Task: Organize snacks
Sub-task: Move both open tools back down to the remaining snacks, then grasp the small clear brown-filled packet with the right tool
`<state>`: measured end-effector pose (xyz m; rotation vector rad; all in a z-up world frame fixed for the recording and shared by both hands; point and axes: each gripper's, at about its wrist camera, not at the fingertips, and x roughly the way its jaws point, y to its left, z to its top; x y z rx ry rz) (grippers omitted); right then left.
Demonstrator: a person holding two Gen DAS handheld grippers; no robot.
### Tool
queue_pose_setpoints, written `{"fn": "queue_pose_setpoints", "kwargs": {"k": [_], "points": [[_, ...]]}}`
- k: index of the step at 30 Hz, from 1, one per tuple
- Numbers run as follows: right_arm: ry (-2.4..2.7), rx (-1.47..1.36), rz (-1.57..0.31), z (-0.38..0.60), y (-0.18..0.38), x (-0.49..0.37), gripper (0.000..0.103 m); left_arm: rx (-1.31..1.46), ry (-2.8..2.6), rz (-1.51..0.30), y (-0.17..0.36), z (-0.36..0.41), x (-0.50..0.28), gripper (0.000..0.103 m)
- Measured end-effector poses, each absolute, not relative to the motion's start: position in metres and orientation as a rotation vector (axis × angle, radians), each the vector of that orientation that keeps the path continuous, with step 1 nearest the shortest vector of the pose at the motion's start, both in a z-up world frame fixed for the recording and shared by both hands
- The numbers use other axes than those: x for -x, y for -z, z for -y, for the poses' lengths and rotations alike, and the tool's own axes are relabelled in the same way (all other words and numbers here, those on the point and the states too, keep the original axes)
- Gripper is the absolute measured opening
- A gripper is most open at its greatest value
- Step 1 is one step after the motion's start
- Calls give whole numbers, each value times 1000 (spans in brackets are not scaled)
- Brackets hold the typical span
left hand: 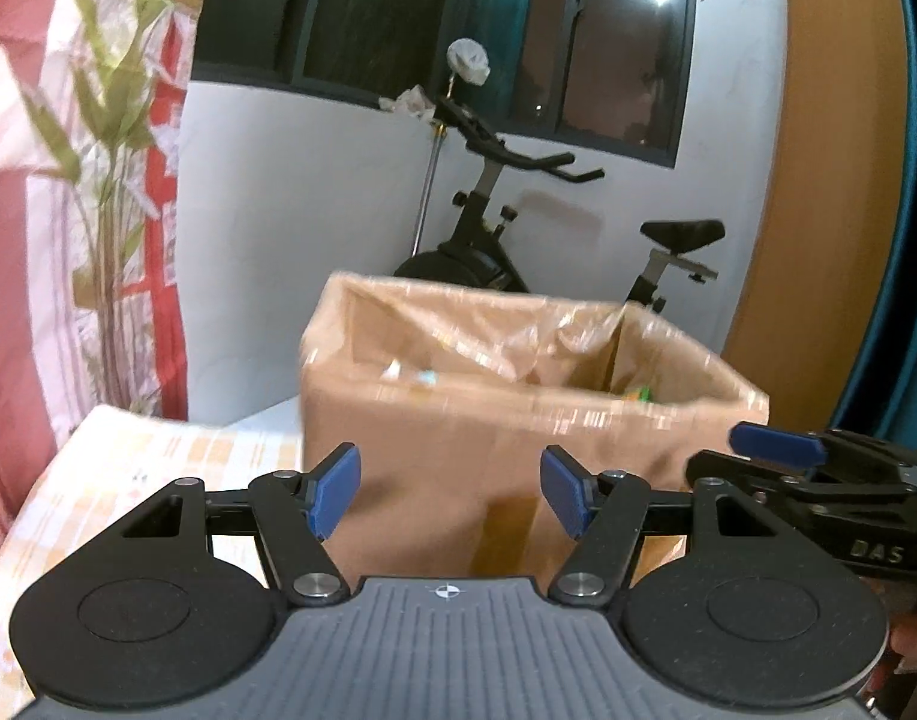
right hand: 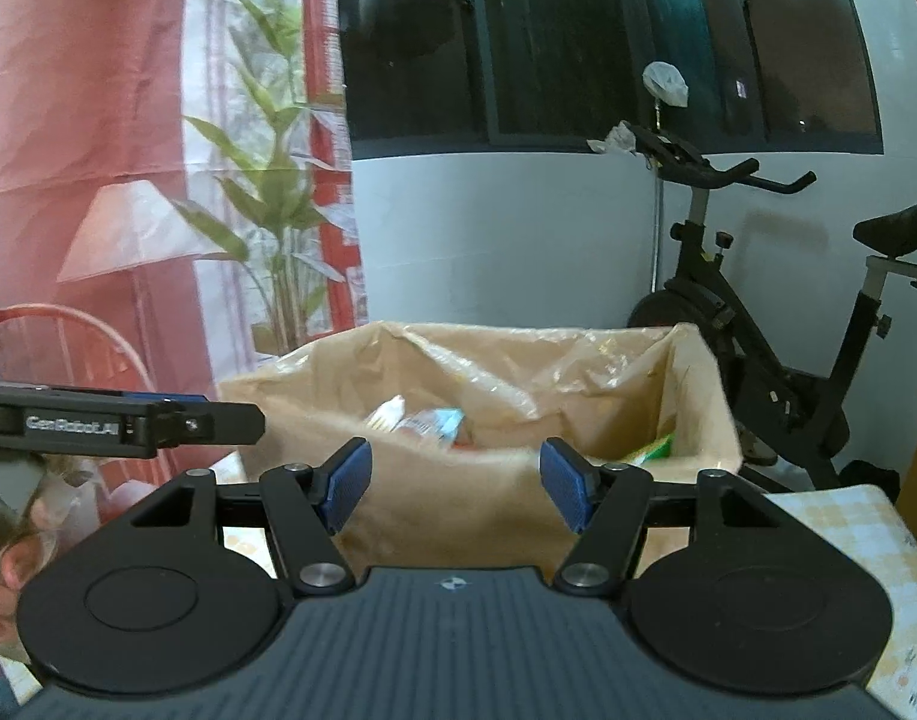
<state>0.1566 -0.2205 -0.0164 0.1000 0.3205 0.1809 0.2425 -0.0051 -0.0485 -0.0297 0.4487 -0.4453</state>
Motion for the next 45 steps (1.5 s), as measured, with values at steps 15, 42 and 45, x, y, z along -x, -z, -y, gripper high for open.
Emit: {"fn": "queue_pose_setpoints", "kwargs": {"k": [15, 42, 45], "points": [[-193, -111, -491, 207, 97, -136, 60, 63, 377, -589, 112, -18, -239, 64], [-157, -26, -623, 222, 170, -138, 20, -28, 442, -779, 179, 47, -243, 60], [-121, -121, -591, 238, 169, -135, 20, -70, 455, -774, 184, 61, -249, 60]]}}
